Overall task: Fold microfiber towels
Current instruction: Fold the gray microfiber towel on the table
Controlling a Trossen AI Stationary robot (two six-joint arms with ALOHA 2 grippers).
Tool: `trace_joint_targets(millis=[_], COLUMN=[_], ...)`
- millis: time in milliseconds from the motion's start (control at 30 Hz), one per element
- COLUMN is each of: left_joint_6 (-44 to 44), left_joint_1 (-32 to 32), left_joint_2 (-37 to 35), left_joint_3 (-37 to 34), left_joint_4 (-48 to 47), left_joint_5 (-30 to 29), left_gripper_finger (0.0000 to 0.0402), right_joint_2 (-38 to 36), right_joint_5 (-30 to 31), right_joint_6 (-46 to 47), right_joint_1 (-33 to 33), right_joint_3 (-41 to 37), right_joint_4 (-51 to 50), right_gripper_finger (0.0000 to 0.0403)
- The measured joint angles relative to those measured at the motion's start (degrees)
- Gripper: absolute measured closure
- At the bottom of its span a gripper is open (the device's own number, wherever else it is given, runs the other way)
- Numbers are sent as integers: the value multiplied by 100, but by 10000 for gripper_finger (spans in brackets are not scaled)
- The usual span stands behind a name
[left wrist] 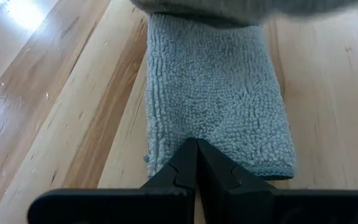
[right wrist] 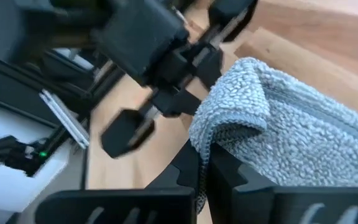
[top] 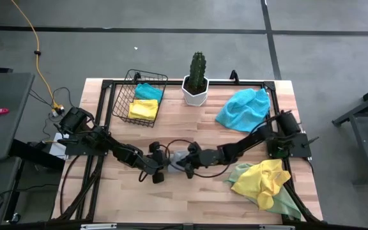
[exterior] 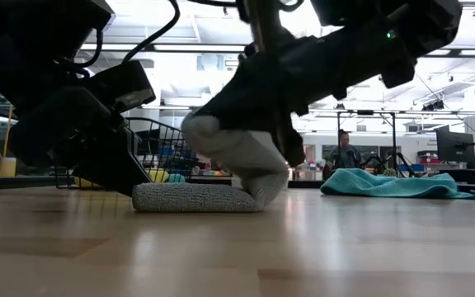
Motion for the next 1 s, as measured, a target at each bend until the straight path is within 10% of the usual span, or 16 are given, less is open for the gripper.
trace_joint_targets(millis=[733, 1000], left_joint_6=[103, 105], left_joint_1=[0, 0], left_joint_2=[4, 2], left_joint_3=[-2, -2], left_joint_4=[81, 85], left_joint_5=[-7, -12], left_gripper_finger=[401, 401], right_joint_2=[235, 232], right_joint_5=[102, -6], right_joint_6=[435, 419], right_joint_1=[-44, -42], right_joint_3=[137, 137], right_joint_4=[-184, -87], right_gripper_finger=[400, 315])
